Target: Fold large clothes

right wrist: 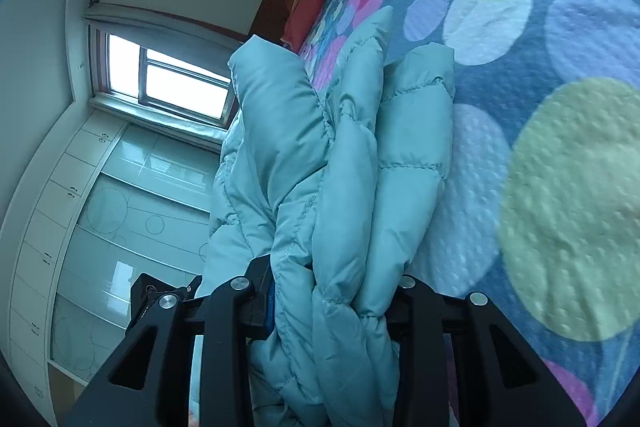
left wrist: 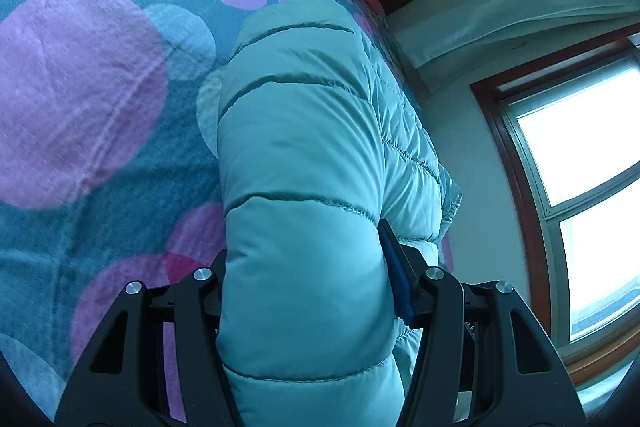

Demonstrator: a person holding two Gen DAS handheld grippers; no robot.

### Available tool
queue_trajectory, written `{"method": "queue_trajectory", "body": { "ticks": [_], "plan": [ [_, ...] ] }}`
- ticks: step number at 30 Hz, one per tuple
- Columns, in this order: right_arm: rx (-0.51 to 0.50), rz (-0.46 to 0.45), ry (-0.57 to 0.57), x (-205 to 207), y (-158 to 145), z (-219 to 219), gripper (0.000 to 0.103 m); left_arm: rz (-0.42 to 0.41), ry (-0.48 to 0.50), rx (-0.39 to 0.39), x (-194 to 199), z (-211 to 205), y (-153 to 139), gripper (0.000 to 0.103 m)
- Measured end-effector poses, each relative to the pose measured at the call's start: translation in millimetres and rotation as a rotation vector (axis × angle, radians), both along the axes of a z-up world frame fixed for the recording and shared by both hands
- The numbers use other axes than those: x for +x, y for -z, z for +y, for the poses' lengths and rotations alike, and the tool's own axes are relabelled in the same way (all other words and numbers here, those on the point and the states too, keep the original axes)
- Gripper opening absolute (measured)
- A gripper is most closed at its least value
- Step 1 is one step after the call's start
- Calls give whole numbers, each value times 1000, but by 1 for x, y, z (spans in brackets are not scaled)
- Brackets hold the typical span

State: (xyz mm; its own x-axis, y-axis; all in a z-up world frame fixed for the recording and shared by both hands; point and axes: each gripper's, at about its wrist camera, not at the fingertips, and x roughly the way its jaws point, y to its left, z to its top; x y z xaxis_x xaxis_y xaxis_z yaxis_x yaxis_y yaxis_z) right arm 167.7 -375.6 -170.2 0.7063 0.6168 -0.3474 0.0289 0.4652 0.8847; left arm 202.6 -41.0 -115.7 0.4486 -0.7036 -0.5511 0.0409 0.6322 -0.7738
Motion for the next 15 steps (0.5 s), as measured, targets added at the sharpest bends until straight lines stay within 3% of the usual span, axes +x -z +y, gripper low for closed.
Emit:
{"method": "queue_trajectory", "body": {
  "ticks": [10,15],
  "plan": [
    [10,-8,-113,81,1,65,33,-6,-100,27,35,71,7,56],
    [22,27,-115,83,15,71,33,46,-101,2,45,91,32,57]
  ]
}}
